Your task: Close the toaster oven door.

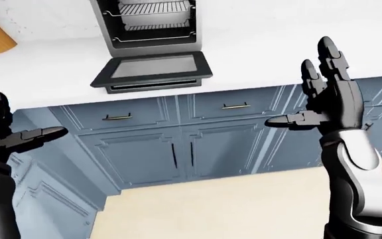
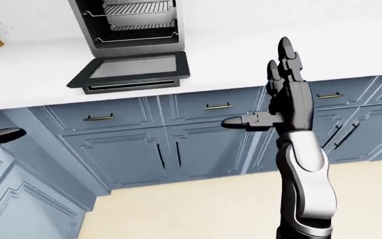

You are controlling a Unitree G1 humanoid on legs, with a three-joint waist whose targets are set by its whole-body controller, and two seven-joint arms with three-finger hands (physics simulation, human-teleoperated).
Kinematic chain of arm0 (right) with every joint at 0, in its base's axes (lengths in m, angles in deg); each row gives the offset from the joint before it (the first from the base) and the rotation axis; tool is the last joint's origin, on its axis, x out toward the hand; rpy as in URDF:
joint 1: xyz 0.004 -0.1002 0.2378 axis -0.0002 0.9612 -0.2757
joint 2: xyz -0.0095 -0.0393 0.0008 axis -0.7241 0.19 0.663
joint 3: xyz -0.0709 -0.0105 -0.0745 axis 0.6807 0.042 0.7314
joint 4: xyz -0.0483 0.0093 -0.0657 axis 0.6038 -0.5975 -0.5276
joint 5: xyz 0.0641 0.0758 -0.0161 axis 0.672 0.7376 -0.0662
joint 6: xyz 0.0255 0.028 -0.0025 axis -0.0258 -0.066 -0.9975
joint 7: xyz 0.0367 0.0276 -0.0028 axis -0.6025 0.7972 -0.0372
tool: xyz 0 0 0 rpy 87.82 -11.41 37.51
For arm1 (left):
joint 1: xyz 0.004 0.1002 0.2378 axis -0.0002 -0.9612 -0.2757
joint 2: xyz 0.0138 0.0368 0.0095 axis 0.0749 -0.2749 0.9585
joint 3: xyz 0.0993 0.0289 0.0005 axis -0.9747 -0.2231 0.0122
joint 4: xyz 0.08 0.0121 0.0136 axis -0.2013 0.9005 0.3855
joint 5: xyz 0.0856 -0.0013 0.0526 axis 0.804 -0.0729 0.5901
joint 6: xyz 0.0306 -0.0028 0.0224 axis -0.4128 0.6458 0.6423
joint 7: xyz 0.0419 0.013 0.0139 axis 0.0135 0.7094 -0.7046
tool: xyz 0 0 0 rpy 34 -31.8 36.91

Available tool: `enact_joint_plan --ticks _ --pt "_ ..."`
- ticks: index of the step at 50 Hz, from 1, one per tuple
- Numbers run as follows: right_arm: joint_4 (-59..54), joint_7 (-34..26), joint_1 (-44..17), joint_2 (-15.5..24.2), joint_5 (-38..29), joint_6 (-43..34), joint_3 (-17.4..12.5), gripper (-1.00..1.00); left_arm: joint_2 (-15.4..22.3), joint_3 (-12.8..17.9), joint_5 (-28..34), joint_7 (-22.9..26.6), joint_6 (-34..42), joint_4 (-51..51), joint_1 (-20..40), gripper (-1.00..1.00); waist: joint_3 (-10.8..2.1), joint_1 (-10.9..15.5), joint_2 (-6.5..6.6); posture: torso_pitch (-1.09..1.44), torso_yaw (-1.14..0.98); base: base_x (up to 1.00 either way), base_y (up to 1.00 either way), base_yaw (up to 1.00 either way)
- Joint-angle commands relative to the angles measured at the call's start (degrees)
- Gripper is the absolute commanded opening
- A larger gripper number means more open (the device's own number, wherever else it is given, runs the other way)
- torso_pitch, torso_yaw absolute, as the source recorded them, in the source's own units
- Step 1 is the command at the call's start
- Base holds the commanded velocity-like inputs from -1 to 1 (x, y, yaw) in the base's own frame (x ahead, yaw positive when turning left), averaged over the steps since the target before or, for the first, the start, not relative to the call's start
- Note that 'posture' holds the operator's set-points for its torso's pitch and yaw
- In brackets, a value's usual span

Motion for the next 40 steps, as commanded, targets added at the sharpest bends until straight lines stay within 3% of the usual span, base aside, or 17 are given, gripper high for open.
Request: enact_joint_plan --ticks 1,2,3,5,14,17,18,20,21,23,26,28,30,31,33,36,40 --pt "1.5 -0.1 -1.3 0.3 0.3 1.2 0.2 1.0 1.3 1.0 -0.2 -0.3 -1.1 -1.6 0.9 1.0 -1.07 0.2 0.83 0.0 0.0 0.29 0.19 0.0" --pt "1.7 -0.1 -1.4 0.3 0.4 1.0 0.2 1.0 1.3 1.0 -0.2 -0.3 -1.0 -1.6 0.9 1.0 -2.04 0.2 3.07 0.0 0.0 0.31 0.2 0.0" --pt "1.7 -0.1 -1.4 0.3 0.4 0.9 0.2 1.0 1.2 0.9 -0.1 -0.3 -1.1 -1.6 0.9 1.0 -1.84 0.7 2.3 0.0 0.0 0.3 0.2 0.0" --pt "1.7 -0.1 -1.6 0.4 0.3 0.9 0.3 1.0 1.2 0.8 -0.2 -0.4 -1.0 -1.6 1.0 1.0 -0.49 1.0 2.6 0.0 0.0 0.3 0.19 0.0" --pt "1.6 0.1 -1.5 0.4 0.6 0.8 0.1 1.0 1.3 1.0 -0.1 -0.3 -1.3 -1.3 0.9 1.0 -0.66 2.3 -2.21 0.0 0.0 0.3 0.17 0.0" --pt "1.6 0.1 -1.4 0.3 0.7 0.8 0.1 1.0 1.5 1.2 -0.3 -0.3 -1.1 -1.5 0.9 1.0 -1.79 2.5 -5.48 0.0 0.0 0.29 0.13 0.0" --pt "1.6 0.1 -1.5 0.4 0.7 0.9 0.1 1.0 1.5 1.3 -0.3 -0.3 -1.0 -1.5 0.9 1.0 -1.31 2.1 -3.62 0.0 0.0 0.3 0.12 0.0" --pt "1.6 0.1 -1.6 0.4 0.7 0.8 0.2 1.0 1.6 1.3 -0.4 -0.3 -1.0 -1.4 1.0 1.0 -0.45 1.8 -4.66 0.0 0.0 0.3 0.13 0.0" --pt "1.7 0.2 -1.6 0.4 0.8 0.7 0.1 1.0 1.7 1.4 -0.4 -0.3 -1.1 -1.2 1.0 1.0 -0.95 1.3 -4.52 0.0 0.0 0.3 0.13 0.0" --pt "1.6 0.2 -1.6 0.4 0.7 0.8 0.1 1.0 1.7 1.4 -0.4 -0.3 -1.1 -1.2 1.0 1.0 -1.21 1.1 -4.01 0.0 0.0 0.3 0.14 0.0" --pt "1.8 0.3 -2.0 0.6 1.0 0.2 -0.1 1.0 1.7 1.3 -0.4 -0.4 -1.1 -1.1 1.0 1.0 -0.49 0.5 -2.44 0.0 0.0 0.3 0.14 0.0" --pt "2.2 0.5 -2.2 0.8 1.5 -0.4 -0.3 1.0 1.8 1.5 -0.7 -0.5 -0.9 -1.1 1.1 1.0 -0.57 0.3 -0.59 0.0 0.0 0.29 0.14 0.0" --pt "2.5 0.8 -2.4 1.0 1.8 -0.9 -0.5 1.0 2.0 1.7 -0.8 -0.5 -0.8 -1.2 1.0 1.0 -1.92 0.3 3.2 0.0 0.0 0.29 0.16 0.0" --pt "2.7 0.8 -2.5 1.1 1.9 -1.1 -0.5 1.0 2.1 1.7 -0.9 -0.5 -0.8 -1.1 1.0 1.0 -1.8 0.8 2.07 0.0 0.0 0.27 0.16 0.0" --pt "2.8 1.0 -2.8 1.3 2.2 -1.4 -0.6 1.0 2.2 1.8 -1.0 -0.6 -0.7 -1.0 1.1 1.0 -0.56 1.2 2.49 0.0 0.0 0.27 0.16 0.0" --pt "3.0 1.1 -2.9 1.5 2.4 -1.6 -0.6 1.0 2.4 1.9 -1.1 -0.6 -0.6 -1.0 1.2 1.0 -1.04 1.7 1.08 0.0 0.0 0.28 0.16 0.0" --pt "3.3 1.3 -3.1 1.7 2.7 -1.9 -0.8 1.0 2.9 2.3 -1.4 -0.7 -0.3 -1.1 1.2 1.0 -0.57 2.2 -1.29 0.0 0.0 0.27 0.16 0.0"
